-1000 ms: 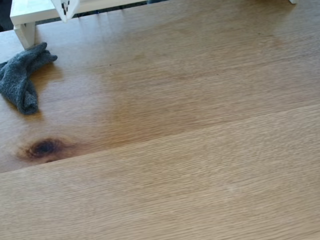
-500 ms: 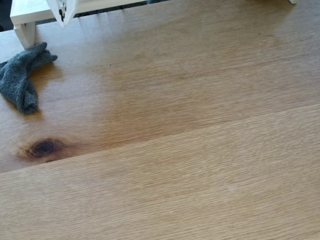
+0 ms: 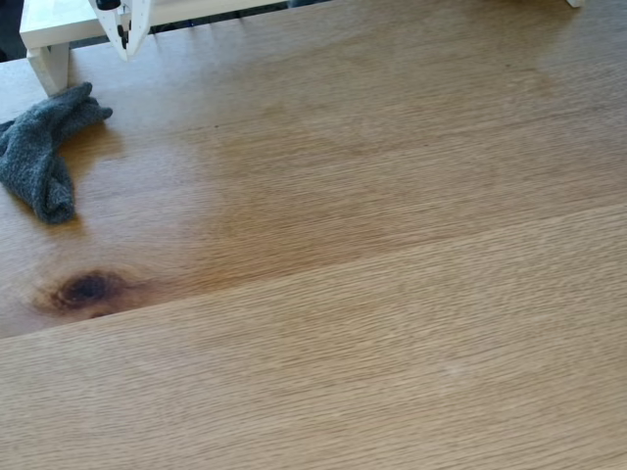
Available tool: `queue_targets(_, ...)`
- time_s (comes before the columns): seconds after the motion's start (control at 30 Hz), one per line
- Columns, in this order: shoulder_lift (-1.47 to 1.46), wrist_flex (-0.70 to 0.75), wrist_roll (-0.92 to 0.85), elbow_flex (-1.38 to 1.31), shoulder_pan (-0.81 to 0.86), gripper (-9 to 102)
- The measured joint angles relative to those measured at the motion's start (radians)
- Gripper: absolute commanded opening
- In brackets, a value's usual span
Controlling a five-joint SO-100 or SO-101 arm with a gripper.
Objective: Clean the area in front of the robot
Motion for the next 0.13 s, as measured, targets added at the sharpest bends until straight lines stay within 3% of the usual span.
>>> queue_targets(0.13,0.0,0.0,0.0,0.0,0.0,0)
